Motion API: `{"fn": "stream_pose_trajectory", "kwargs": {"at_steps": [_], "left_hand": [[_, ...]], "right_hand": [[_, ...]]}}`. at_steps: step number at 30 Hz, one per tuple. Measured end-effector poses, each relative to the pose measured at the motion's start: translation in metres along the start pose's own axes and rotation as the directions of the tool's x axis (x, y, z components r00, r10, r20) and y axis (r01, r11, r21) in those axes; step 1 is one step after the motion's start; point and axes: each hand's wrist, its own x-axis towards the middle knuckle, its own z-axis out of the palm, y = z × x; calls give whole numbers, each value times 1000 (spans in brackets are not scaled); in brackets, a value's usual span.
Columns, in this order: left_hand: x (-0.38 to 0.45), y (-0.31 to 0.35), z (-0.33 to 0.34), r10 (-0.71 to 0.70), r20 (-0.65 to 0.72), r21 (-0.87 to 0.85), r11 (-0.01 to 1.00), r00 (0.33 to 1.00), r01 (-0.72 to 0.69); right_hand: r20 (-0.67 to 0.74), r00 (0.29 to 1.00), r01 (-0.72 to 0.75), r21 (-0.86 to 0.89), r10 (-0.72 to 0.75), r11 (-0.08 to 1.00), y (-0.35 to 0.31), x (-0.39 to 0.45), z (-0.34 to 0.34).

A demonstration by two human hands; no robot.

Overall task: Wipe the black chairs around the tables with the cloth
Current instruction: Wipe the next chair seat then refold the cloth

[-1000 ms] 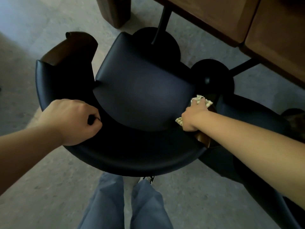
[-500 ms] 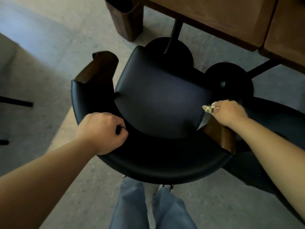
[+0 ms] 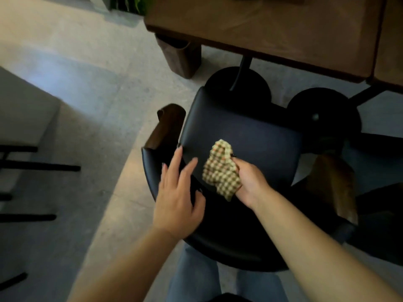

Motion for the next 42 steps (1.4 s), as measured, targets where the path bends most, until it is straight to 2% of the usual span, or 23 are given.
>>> {"fn": "stream_pose_trajectory", "kwargs": {"at_steps": [3, 6, 8, 10, 13, 14, 16, 19, 21, 22, 24, 26, 28, 29, 31, 34, 37, 39, 40, 42], "left_hand": [[22, -18, -12, -1, -86, -175, 985, 996, -14], [75, -49, -30, -130, -39, -190, 974, 991, 120], [114, -73, -33, -294, 84, -169, 937, 952, 304], [140, -90, -27, -457, 211, -210, 842, 864, 496], [147, -101, -18, -555, 293, -355, 693, 779, 627], [146, -102, -17, -569, 299, -397, 656, 766, 642], [145, -105, -15, -583, 307, -458, 603, 753, 653], [146, -104, -16, -583, 282, -424, 637, 762, 644], [144, -101, -17, -583, 251, -419, 654, 773, 630], [143, -99, -19, -588, 236, -433, 649, 774, 625], [143, -99, -20, -604, 217, -468, 625, 766, 625], [143, -98, -21, -616, 205, -496, 605, 761, 623], [143, -97, -21, -612, 185, -512, 608, 769, 607], [142, -98, -21, -609, 166, -521, 614, 776, 593], [141, -98, -20, -620, 115, -547, 612, 776, 571], [139, -99, -18, -639, 96, -592, 580, 763, 560], [138, -100, -16, -636, 83, -612, 575, 767, 543], [137, -101, -15, -632, 78, -608, 583, 771, 539], [137, -101, -15, -634, 82, -606, 581, 769, 543], [138, -101, -15, -640, 87, -599, 579, 764, 553]], "right_hand": [[14, 999, -42, 128, 41, 991, 4, 8, 47], [2, 1000, -25, 157, 25, 987, 4, 20, 89], [-1, 1000, 16, 40, -16, 999, 10, 30, 117], [23, 994, 109, -138, -107, 984, 22, 40, 142], [41, 969, 238, -432, -245, 870, 35, 66, 169], [27, 960, 261, -433, -277, 863, 34, 76, 174], [-34, 943, 302, -324, -330, 897, 25, 100, 180], [-121, 958, 234, -195, -260, 953, 4, 142, 183], [-103, 973, 186, -171, -205, 968, -7, 160, 183], [-75, 968, 221, -184, -238, 958, -10, 163, 183], [-13, 917, 383, -249, -398, 890, -11, 157, 182], [115, 836, 539, -357, -537, 763, -7, 142, 175], [354, 708, 688, -537, -611, 487, -4, 126, 165], [493, 648, 739, -592, -581, 322, -5, 122, 163], [668, 603, 763, -643, -437, 69, -14, 120, 166], [693, 687, 687, -717, -219, -117, -37, 131, 188], [547, 836, 530, -827, -47, -187, -56, 153, 217], [472, 881, 463, -852, 25, -244, -62, 168, 232], [441, 896, 440, -865, 54, -240, -64, 176, 236], [367, 927, 373, -924, 83, -80, -68, 187, 235]]}}
